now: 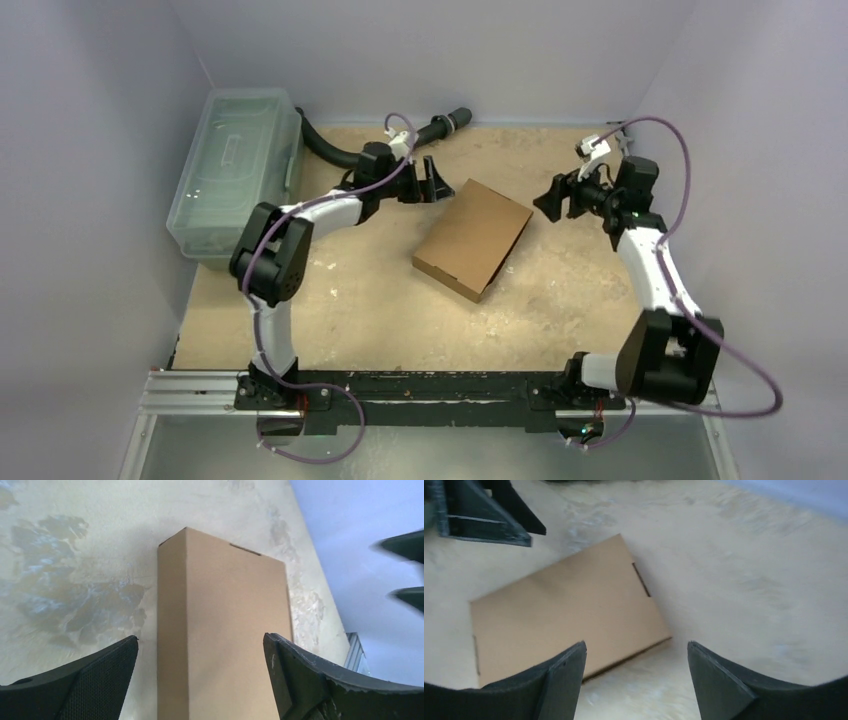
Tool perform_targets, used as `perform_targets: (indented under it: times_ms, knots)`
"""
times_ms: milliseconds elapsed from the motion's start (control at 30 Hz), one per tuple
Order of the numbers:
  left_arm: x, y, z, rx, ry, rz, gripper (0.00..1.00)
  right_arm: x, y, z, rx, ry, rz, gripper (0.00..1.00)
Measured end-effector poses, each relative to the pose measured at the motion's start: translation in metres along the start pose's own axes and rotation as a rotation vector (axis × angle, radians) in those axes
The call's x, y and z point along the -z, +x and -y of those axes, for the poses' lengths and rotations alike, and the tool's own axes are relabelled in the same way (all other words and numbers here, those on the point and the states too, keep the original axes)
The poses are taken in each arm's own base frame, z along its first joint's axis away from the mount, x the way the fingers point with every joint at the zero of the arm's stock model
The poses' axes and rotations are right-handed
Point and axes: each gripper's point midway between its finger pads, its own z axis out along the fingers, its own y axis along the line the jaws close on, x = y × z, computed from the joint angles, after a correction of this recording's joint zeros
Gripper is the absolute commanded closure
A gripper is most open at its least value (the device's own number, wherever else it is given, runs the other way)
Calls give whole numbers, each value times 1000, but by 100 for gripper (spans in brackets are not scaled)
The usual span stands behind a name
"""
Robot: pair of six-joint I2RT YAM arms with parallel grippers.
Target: Fold the paper box
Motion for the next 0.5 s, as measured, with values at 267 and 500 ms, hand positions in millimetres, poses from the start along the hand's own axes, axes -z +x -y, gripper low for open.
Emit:
perform_targets:
  times_ms: [267,500]
  knots:
    - [75,-10,5,-21,-28,85,21,-31,106,-54,-654,-150,-164,3]
    - [60,49,-23,67,-46,-46,28,-48,117,-51,-795,-145,-176,11]
